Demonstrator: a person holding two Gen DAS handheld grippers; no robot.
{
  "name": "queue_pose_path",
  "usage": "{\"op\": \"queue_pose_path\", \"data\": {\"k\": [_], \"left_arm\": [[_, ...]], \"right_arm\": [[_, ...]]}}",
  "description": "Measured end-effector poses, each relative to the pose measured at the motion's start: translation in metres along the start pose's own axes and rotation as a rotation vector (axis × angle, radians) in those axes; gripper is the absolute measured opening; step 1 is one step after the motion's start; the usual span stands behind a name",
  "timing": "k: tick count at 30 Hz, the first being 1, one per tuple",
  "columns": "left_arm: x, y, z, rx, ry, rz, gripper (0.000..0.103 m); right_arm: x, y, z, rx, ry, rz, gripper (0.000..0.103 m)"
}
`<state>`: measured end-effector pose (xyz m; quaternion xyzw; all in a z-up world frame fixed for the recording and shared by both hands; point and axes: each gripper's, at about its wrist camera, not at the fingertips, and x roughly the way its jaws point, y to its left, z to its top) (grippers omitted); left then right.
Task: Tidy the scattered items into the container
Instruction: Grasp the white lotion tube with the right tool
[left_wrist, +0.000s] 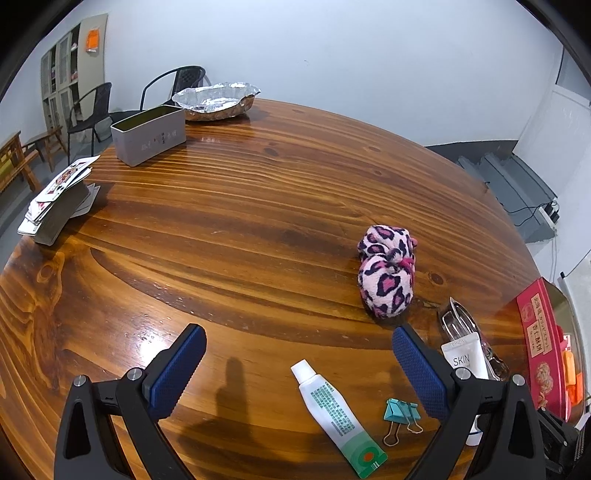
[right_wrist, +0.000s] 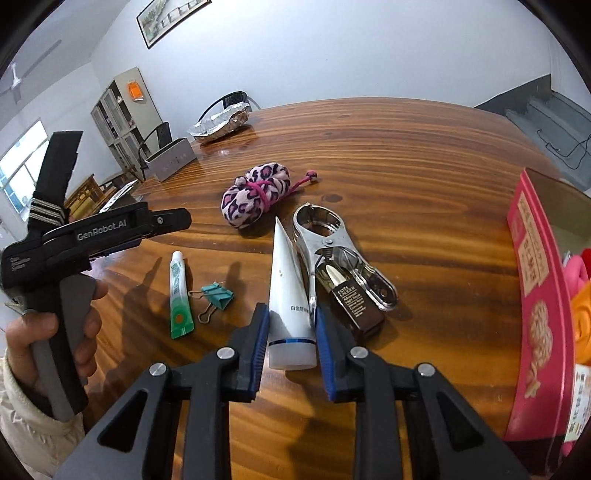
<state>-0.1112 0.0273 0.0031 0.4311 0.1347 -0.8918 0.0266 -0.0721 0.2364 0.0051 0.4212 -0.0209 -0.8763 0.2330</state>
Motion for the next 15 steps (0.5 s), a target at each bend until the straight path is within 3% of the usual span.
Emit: {"op": "queue_pose_path", "data": {"k": [4, 7, 15], "left_arm": [[0.001, 0.001, 0.001, -0.001, 0.004, -0.003, 0.102], [0.001, 0.001, 0.002, -0.002, 0.003, -0.006, 0.102], [0.001, 0.001, 0.002, -0.003, 0.006, -0.013, 0.102]], "right_arm": [[0.001, -0.003, -0.002, 0.015, 0.008, 0.015, 0.032], [0.008, -0.002, -0.008, 0.016, 0.042, 0.026, 0.042], [0.005, 0.009, -0.019, -0.011, 0.048, 0.008, 0.047]]}}
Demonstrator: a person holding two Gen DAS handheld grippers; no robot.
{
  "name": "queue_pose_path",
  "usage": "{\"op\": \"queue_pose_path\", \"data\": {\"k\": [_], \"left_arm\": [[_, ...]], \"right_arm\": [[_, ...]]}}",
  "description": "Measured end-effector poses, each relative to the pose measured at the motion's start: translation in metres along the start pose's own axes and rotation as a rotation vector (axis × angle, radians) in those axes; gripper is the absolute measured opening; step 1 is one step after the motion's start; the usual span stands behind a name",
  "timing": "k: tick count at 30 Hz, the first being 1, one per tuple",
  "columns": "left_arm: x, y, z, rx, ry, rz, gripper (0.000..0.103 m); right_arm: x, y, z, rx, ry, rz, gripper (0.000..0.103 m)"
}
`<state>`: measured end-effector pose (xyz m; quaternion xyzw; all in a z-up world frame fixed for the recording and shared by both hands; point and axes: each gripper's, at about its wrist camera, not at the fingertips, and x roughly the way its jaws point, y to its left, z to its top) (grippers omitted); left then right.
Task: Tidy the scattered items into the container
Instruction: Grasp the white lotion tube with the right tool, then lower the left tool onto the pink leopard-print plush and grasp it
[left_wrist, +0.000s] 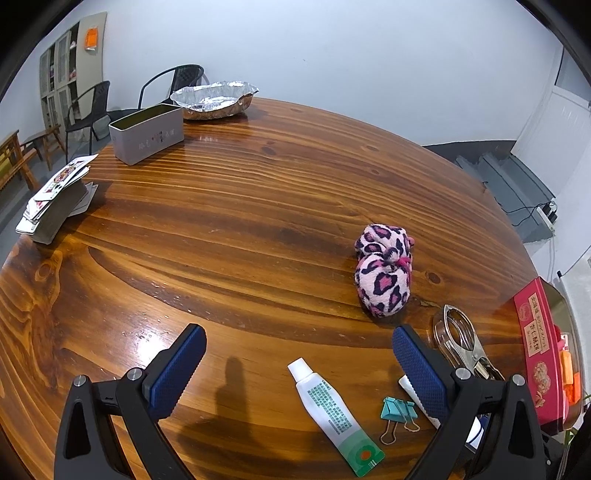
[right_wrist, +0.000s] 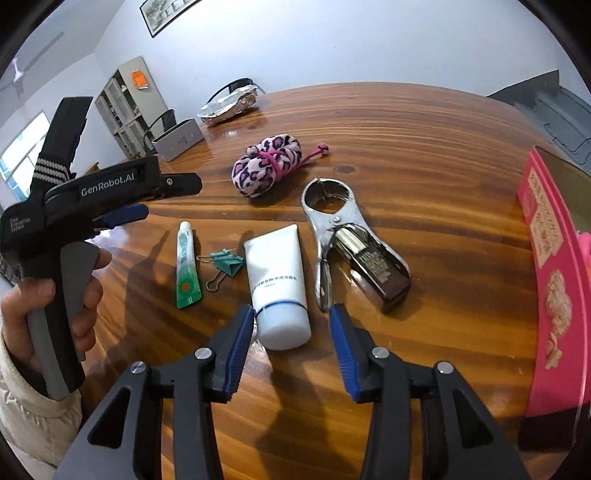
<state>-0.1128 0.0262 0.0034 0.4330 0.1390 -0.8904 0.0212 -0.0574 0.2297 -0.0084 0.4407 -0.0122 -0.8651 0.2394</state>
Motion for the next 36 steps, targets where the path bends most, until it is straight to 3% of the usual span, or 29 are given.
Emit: {"op": "queue_pose_path", "data": {"k": [6, 12, 19, 25, 29, 36], "left_arm": [[0.000, -0.002, -0.001, 0.004, 0.001, -0.006, 0.102], [-0.001, -0.003, -0.002, 0.005, 0.002, -0.008, 0.102], [-0.001, -0.001, -0.002, 0.003, 0.003, -0.010, 0.102], [-0.002, -0.003, -0.001, 0.026, -0.017, -0.003, 0.102], [0.001, -0.015, -0.001, 0.072, -0.030, -0.012, 0.102], [0.014, -0.047, 0.022, 0.159, -0.036, -0.033, 0.102]], "right_arm": [[-0.005, -0.003, -0.004, 0.043, -0.006, 0.045, 0.047], [0.009, 0.014, 0.002, -0.013, 0.023, 0.061, 0.048], [0.025, 0.019, 0.019, -0.050, 0.027, 0.016, 0.048], [0.021, 0.023, 0.012, -0.077, 0.011, -0.069, 0.046], [0.015, 0.020, 0.007, -0.074, 0.009, -0.076, 0.038], [0.013, 0.017, 0.004, -0.067, 0.003, -0.072, 0.038]]}}
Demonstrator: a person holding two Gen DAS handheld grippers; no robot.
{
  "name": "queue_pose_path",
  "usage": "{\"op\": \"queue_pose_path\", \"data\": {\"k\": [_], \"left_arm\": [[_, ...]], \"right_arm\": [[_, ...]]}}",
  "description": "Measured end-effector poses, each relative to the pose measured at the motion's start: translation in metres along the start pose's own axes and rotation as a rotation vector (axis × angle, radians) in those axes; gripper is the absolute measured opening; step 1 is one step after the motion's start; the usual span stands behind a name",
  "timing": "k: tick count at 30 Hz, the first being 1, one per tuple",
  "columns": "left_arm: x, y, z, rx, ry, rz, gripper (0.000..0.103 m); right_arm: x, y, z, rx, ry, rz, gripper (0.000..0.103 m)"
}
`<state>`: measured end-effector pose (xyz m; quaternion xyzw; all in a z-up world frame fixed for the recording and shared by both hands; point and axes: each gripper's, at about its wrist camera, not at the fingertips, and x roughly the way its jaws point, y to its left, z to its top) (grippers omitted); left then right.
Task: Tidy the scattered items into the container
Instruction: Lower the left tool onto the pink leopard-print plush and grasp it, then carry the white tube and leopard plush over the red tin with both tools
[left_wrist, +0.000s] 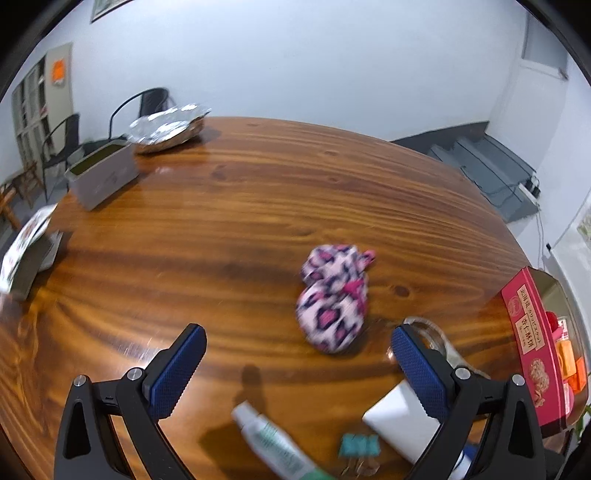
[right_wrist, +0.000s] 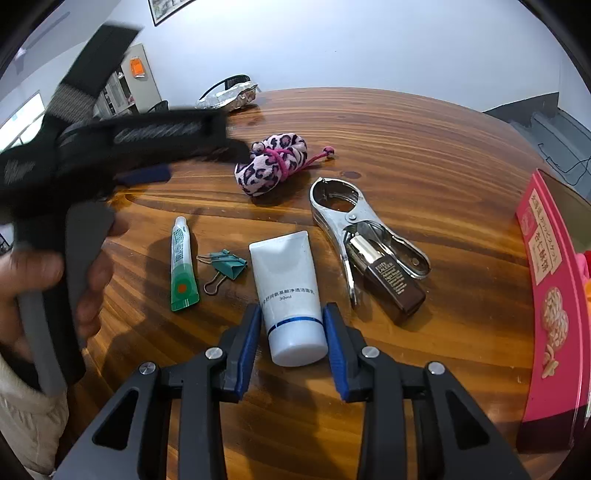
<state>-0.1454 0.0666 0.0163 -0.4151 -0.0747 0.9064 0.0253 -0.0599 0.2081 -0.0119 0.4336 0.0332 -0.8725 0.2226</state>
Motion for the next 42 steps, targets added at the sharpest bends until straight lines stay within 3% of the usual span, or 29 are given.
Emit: {"op": "queue_pose_path", "data": {"k": [5, 10, 11, 13, 16, 29, 42], "left_arm": [[0.028, -0.018, 0.013, 0.071, 0.042, 0.037, 0.101], [0.051, -0.020, 0.020, 0.066, 0.088, 0.031, 0.091], [0.055, -0.020, 0.020, 0.066, 0.096, 0.032, 0.082], [0.062, -0.019, 0.018, 0.063, 0.123, 0.021, 0.049], [0.062, -0.015, 0.016, 0.055, 0.109, 0.041, 0.043], [0.012, -0.017, 0.029, 0.014, -0.006, -0.001, 0.043], [-0.035, -0.039, 0.031, 0.046, -0.100, -0.080, 0.043]], "right_arm": [[0.001, -0.002, 0.000, 0.005, 0.000, 0.005, 0.038], [0.003, 0.000, 0.002, 0.005, 0.000, 0.003, 0.038], [0.003, 0.000, 0.002, 0.004, -0.001, 0.002, 0.038], [0.003, 0.001, 0.002, 0.005, -0.001, 0.000, 0.038], [0.003, -0.002, 0.002, 0.021, 0.001, 0.016, 0.035], [-0.023, -0.014, 0.007, 0.082, -0.090, 0.082, 0.035], [-0.073, -0.052, 0.009, 0.209, -0.268, 0.071, 0.035]]}}
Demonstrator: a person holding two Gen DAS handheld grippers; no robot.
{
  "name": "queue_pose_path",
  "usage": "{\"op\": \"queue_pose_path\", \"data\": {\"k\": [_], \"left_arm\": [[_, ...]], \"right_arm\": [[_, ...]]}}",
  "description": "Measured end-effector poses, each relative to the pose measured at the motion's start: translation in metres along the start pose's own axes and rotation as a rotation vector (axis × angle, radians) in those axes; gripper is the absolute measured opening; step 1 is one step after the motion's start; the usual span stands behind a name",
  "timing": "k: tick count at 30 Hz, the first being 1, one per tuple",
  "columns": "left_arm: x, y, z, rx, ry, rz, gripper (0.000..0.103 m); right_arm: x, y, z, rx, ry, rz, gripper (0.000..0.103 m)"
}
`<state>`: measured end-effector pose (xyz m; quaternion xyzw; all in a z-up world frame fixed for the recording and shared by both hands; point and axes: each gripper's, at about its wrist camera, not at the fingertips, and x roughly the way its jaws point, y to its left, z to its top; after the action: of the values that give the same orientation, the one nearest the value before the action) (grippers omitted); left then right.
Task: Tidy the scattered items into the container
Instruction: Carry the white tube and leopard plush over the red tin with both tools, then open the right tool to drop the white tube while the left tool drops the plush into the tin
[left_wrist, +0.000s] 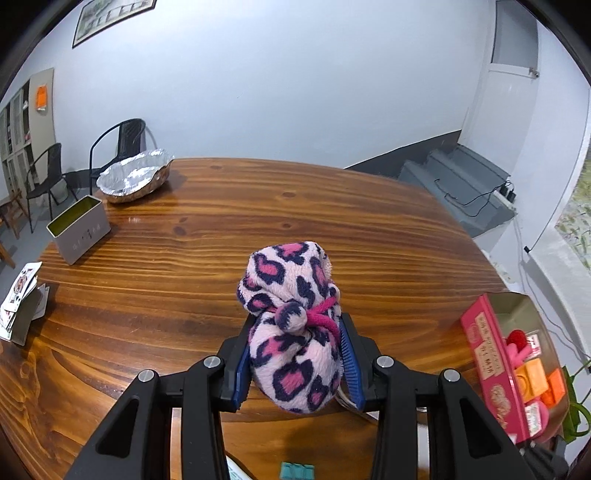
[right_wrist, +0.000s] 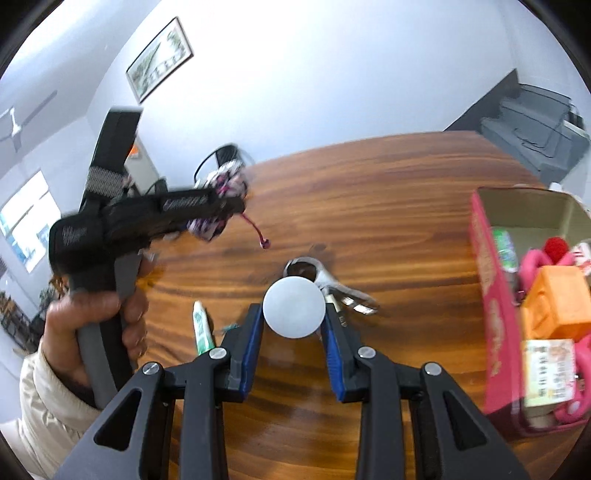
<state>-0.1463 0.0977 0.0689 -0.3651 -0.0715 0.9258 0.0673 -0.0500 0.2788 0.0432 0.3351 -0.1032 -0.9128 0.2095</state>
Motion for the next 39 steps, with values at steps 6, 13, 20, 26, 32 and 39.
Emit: {"op": "queue_pose_path", "data": {"k": [6, 13, 20, 26, 32, 39], "left_arm": [[-0.016, -0.015, -0.003, 0.019, -0.024, -0.031, 0.043], [-0.023, -0.042, -0.008, 0.060, -0.024, -0.069, 0.043], [-0.021, -0.065, -0.010, 0.088, -0.015, -0.092, 0.043], [-0.017, -0.087, -0.013, 0.121, -0.003, -0.109, 0.043], [-0.013, -0.110, -0.015, 0.152, 0.009, -0.126, 0.043], [-0.010, -0.140, -0.016, 0.189, 0.021, -0.151, 0.043]], "right_arm": [[-0.032, -0.027, 0.011, 0.058, -0.100, -0.041, 0.035], [-0.070, -0.070, 0.027, 0.138, -0.179, -0.159, 0.035], [-0.101, -0.113, 0.036, 0.238, -0.230, -0.304, 0.035], [-0.104, -0.147, 0.042, 0.311, -0.226, -0.361, 0.035], [-0.086, -0.162, 0.050, 0.326, -0.177, -0.384, 0.035], [-0.093, -0.179, 0.043, 0.388, -0.185, -0.382, 0.043]]}}
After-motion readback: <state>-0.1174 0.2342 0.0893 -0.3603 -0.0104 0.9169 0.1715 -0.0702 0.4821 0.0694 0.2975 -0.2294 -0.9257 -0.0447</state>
